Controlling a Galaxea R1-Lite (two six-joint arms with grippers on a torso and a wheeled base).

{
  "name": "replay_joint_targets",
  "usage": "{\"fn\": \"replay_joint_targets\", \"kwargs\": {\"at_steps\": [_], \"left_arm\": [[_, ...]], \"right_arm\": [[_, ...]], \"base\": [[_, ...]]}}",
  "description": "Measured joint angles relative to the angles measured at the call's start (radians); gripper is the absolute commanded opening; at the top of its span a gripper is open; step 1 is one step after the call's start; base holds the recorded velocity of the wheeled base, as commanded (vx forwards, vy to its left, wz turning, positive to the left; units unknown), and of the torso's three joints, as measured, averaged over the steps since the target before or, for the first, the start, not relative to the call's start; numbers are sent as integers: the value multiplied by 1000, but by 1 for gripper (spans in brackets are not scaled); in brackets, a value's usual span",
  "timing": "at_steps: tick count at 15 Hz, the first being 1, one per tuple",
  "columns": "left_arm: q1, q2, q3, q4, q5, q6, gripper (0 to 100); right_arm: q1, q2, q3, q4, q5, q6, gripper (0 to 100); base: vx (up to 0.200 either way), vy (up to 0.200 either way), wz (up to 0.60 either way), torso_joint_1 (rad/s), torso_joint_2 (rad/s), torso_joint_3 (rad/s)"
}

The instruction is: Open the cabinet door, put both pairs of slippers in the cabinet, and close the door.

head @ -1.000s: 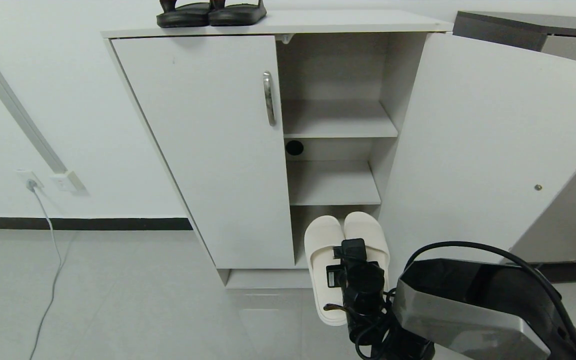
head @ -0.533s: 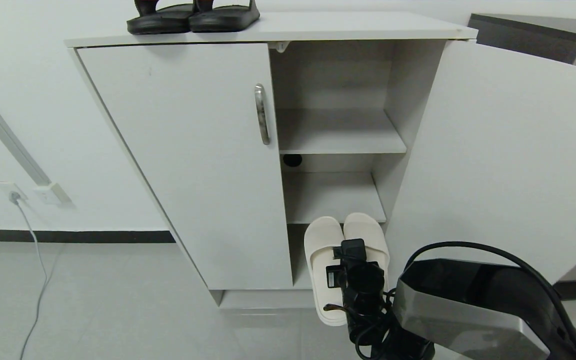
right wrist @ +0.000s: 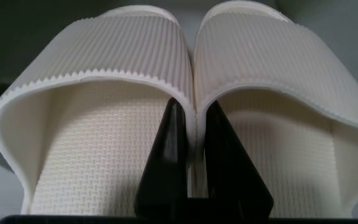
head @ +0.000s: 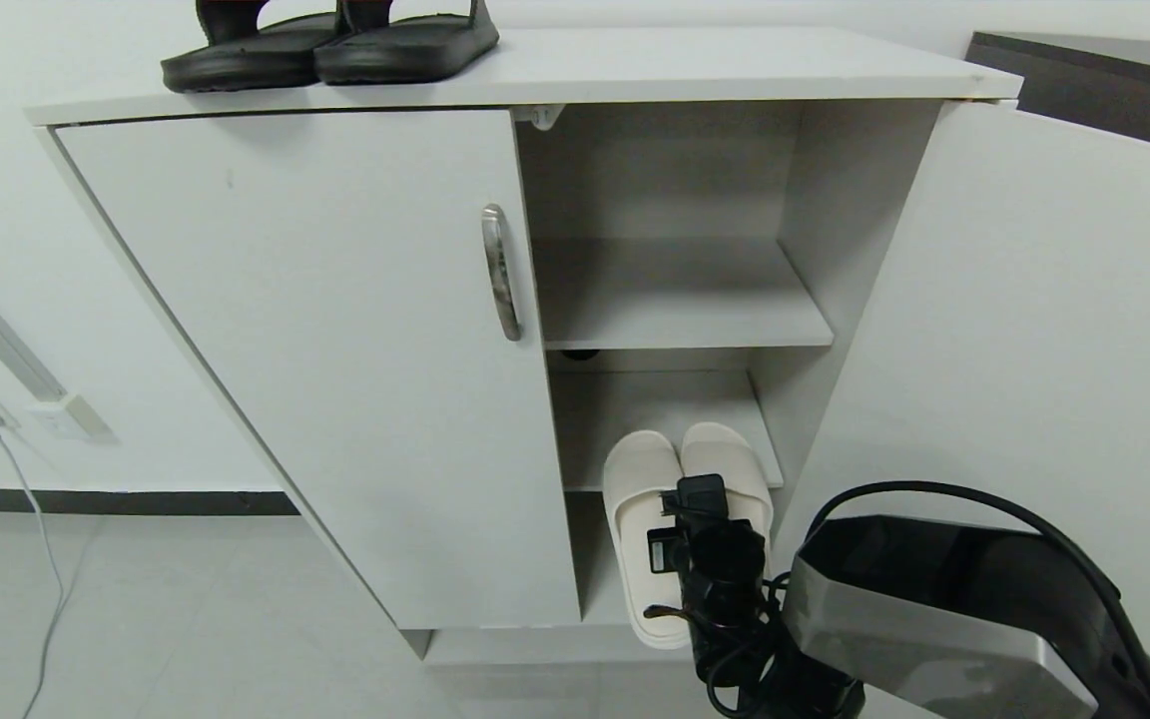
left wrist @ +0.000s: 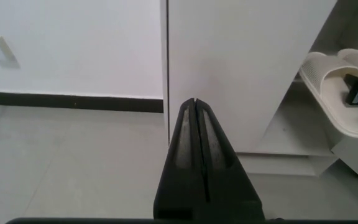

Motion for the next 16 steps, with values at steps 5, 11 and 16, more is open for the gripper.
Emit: {"fn": "replay_joint_targets", "kwargs": {"at_steps": [5,11,16], "left_arm": [[0,0,-1,0,1,0,0],[0,0,0,0,1,0,0],[0,0,0,0,3,0,0]], "right_arm": [[-31,7,-112,153,55,11,0],[-88,14,-422,559,86,78,0],[-139,45,-668,743,132,92,0]], "base": [[0,0,0,0,0,0],[0,0,0,0,0,0],[0,0,0,0,0,0]]}}
